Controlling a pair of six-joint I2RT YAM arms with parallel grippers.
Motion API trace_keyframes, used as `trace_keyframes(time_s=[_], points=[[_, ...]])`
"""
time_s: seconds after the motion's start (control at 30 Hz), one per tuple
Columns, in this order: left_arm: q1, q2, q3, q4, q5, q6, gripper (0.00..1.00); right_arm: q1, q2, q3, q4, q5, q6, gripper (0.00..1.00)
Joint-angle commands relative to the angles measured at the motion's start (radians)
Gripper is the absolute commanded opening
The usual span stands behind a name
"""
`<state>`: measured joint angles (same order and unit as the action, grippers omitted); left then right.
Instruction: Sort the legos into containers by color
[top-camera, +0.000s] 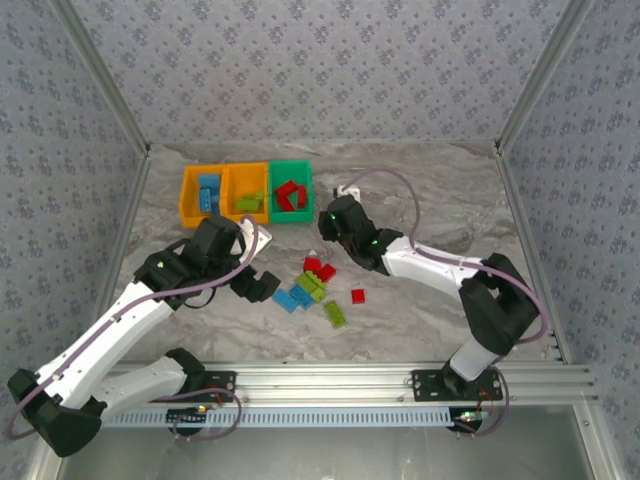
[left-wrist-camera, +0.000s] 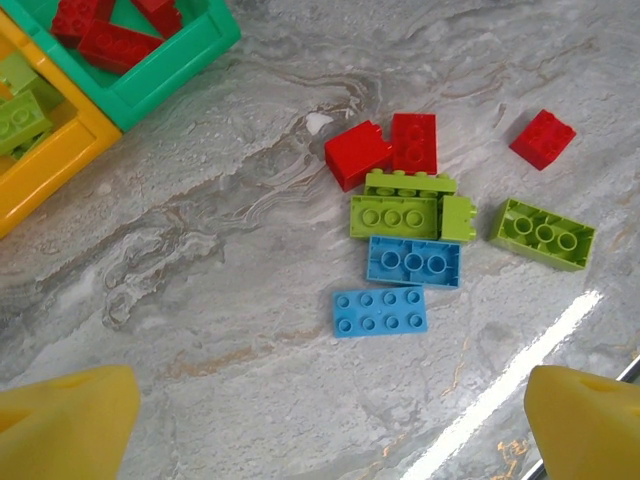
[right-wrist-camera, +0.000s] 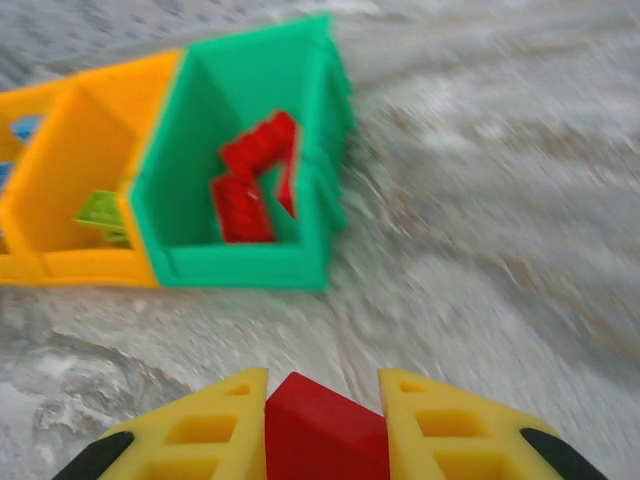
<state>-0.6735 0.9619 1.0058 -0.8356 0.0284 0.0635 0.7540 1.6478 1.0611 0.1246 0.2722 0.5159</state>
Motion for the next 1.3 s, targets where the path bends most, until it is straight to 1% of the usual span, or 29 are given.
trace_keyframes(time_s=[0.0, 0.07, 0.13, 0.33, 0.37, 0.4, 0.43, 0.53, 0.6, 0.63, 0.73, 0.83, 0.93, 1.03, 1.07, 1.13, 1.2, 1.27], points=[[0.009, -0.014, -0.008, 0.010, -0.011, 0.015, 0.99, -0.021, 0.111, 0.087, 0.238, -0.115, -0.263, 0.29], [0.011, -0.012, -0.011, 0.013, -0.012, 0.018, 0.99, -0.033, 0.186, 0.139, 0.295, -0.164, -0.318, 0.29], [0.014, -0.009, -0.010, 0.014, -0.010, 0.018, 0.99, -0.039, 0.253, 0.209, 0.326, -0.184, -0.360, 0.29], [0.028, -0.008, -0.013, 0.019, 0.003, 0.017, 0.99, -0.048, 0.439, 0.425, 0.251, -0.144, -0.467, 0.32], [0.028, -0.007, -0.013, 0.018, 0.002, 0.018, 0.99, -0.050, 0.468, 0.456, 0.235, -0.128, -0.478, 0.38], [0.028, -0.007, -0.014, 0.019, 0.003, 0.016, 0.99, -0.054, 0.487, 0.479, 0.225, -0.124, -0.484, 0.46], [0.029, -0.006, -0.013, 0.019, 0.002, 0.018, 0.99, -0.058, 0.507, 0.502, 0.212, -0.122, -0.489, 0.50], [0.029, -0.008, -0.014, 0.020, 0.005, 0.017, 0.99, -0.071, 0.525, 0.536, 0.177, -0.126, -0.485, 0.57], [0.030, -0.006, -0.016, 0.021, 0.005, 0.017, 0.99, -0.073, 0.507, 0.529, 0.166, -0.138, -0.484, 0.61], [0.029, -0.005, -0.015, 0.020, 0.005, 0.018, 0.99, -0.073, 0.494, 0.522, 0.159, -0.142, -0.484, 0.61], [0.030, -0.006, -0.015, 0.019, 0.004, 0.017, 0.99, -0.068, 0.412, 0.468, 0.137, -0.160, -0.472, 0.62], [0.029, -0.010, -0.015, 0.020, 0.003, 0.017, 0.99, -0.061, 0.288, 0.373, 0.092, -0.154, -0.446, 0.64], [0.030, -0.013, -0.013, 0.021, 0.007, 0.016, 0.99, -0.060, 0.141, 0.267, 0.002, -0.157, -0.404, 0.66], [0.029, -0.018, -0.013, 0.023, 0.021, 0.021, 0.99, -0.060, -0.040, 0.150, -0.136, -0.178, -0.346, 0.68], [0.029, -0.023, -0.015, 0.025, 0.041, 0.025, 0.99, -0.060, -0.097, 0.101, -0.195, -0.195, -0.319, 0.68], [0.028, -0.036, -0.018, 0.037, 0.116, 0.040, 0.99, -0.058, -0.206, 0.037, -0.331, -0.236, -0.261, 0.70], [0.028, -0.058, -0.024, 0.053, 0.255, 0.063, 0.99, -0.056, -0.299, -0.025, -0.458, -0.265, -0.192, 0.71], [0.026, -0.077, -0.028, 0.065, 0.343, 0.079, 0.99, -0.047, -0.369, -0.091, -0.543, -0.270, -0.117, 0.71]])
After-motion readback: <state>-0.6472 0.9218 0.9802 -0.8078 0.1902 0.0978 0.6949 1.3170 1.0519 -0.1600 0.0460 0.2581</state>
